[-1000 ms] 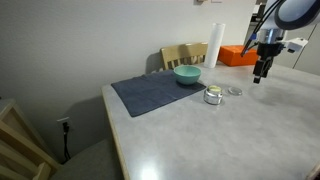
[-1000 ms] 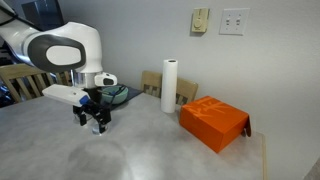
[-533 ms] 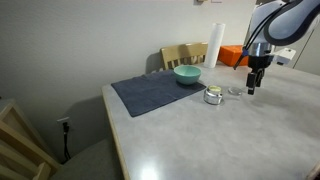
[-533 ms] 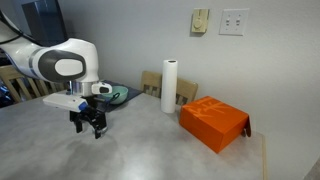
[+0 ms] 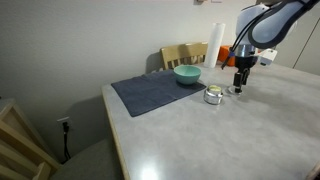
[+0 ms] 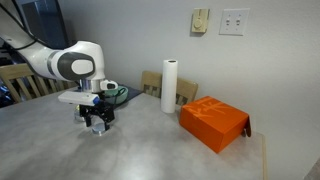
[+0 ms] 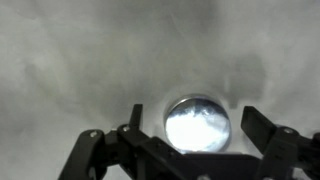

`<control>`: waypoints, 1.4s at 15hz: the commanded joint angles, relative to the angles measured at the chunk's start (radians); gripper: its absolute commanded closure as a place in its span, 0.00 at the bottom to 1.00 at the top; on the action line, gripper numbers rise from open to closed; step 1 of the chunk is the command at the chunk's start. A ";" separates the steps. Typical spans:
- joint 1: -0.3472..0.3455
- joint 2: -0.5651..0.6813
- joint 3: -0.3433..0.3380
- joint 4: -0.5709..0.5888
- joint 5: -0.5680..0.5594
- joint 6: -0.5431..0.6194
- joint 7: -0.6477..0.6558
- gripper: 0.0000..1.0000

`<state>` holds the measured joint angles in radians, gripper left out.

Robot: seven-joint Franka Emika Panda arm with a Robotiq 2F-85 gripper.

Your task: Cover the silver bottle with the silver lid

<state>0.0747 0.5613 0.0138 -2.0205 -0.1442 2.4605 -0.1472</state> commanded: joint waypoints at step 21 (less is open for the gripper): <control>0.001 0.110 0.002 0.129 -0.056 -0.106 -0.004 0.56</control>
<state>0.0396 0.6535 0.0543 -1.8982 -0.1480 2.3718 -0.1880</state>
